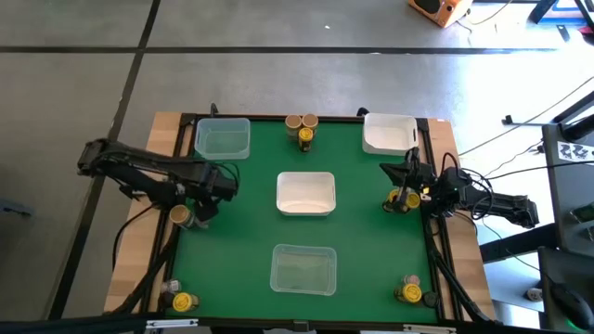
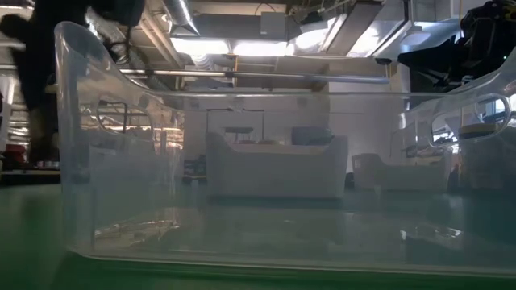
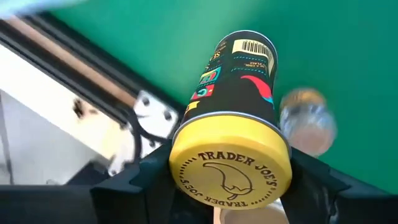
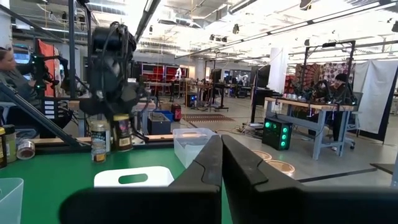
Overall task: Sort spices by type
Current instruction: Put the middle left yellow seasoning bottle into the top transparent bin, then put the top left brown seasoning bottle into the bottom white bin
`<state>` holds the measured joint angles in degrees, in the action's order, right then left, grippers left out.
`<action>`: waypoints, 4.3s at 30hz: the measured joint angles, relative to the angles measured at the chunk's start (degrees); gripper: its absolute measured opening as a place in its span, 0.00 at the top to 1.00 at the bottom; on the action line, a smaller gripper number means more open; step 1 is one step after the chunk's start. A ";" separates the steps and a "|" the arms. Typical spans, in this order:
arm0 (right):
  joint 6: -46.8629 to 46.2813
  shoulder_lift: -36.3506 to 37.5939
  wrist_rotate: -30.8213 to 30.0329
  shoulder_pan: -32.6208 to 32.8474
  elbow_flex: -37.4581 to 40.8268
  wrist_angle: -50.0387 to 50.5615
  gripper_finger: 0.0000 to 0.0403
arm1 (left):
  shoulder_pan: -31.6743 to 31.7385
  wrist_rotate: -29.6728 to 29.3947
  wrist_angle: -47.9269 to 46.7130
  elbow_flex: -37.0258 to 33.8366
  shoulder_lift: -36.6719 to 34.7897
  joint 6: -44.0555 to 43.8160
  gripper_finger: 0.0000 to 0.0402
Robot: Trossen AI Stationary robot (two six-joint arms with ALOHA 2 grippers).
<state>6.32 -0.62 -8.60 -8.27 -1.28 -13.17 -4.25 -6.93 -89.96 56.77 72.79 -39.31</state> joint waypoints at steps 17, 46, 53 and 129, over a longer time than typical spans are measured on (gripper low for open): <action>0.03 0.00 0.00 0.00 0.00 -0.39 0.98 | 19.83 -13.41 -0.03 19.04 0.44 20.69 0.43; -0.15 0.00 -1.95 0.00 0.00 -0.19 0.98 | 41.22 -20.23 6.12 32.06 29.07 49.48 0.43; -0.17 0.00 -1.92 0.00 0.00 0.16 0.98 | 43.75 -20.88 10.50 32.06 32.92 53.05 0.43; -0.04 0.00 -1.29 0.02 0.00 1.31 0.98 | 34.23 0.92 9.75 33.57 16.54 47.75 0.24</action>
<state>6.28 -0.62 -9.89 -8.25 -1.28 -11.86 29.98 -6.02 -80.21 90.35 89.34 8.44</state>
